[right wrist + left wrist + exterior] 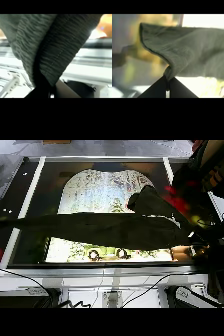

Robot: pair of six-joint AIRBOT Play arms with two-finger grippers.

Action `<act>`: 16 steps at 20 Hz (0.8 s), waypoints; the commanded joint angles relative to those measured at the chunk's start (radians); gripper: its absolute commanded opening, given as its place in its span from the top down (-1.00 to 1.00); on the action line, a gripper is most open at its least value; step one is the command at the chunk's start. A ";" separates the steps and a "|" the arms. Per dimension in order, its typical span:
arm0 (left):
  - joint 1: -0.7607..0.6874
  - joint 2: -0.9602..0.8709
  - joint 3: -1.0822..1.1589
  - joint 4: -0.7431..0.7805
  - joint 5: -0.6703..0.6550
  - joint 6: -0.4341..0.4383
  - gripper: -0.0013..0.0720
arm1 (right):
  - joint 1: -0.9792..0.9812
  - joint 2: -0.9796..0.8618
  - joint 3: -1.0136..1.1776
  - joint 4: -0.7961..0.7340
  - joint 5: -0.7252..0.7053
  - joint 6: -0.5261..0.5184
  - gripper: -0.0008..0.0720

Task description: Fold the clothes and pants, and hang the long-sleeved shirts on hangers.

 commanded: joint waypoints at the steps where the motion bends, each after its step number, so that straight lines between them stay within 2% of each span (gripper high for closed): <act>1: 0.000 0.043 -0.093 0.200 -0.023 0.100 0.93 | 0.021 0.007 -0.096 -0.117 0.005 0.001 0.88; 3: 0.000 0.043 -0.114 0.312 -0.005 0.069 0.93 | 0.021 0.006 -0.165 -0.219 0.005 -0.002 0.88; 6: 0.000 0.045 -0.114 0.481 0.056 -0.038 0.93 | 0.021 0.006 -0.230 -0.348 0.006 -0.003 0.88; 9: -0.001 0.045 -0.114 0.620 0.149 -0.151 0.93 | 0.021 0.005 -0.231 -0.376 0.006 -0.003 0.88; 12: -0.003 0.043 -0.114 0.634 0.193 -0.149 0.93 | 0.021 0.005 -0.231 -0.376 0.006 -0.003 0.88; 16: -0.005 0.026 -0.114 0.653 0.151 -0.118 0.93 | 0.021 0.005 -0.231 -0.380 0.007 -0.006 0.88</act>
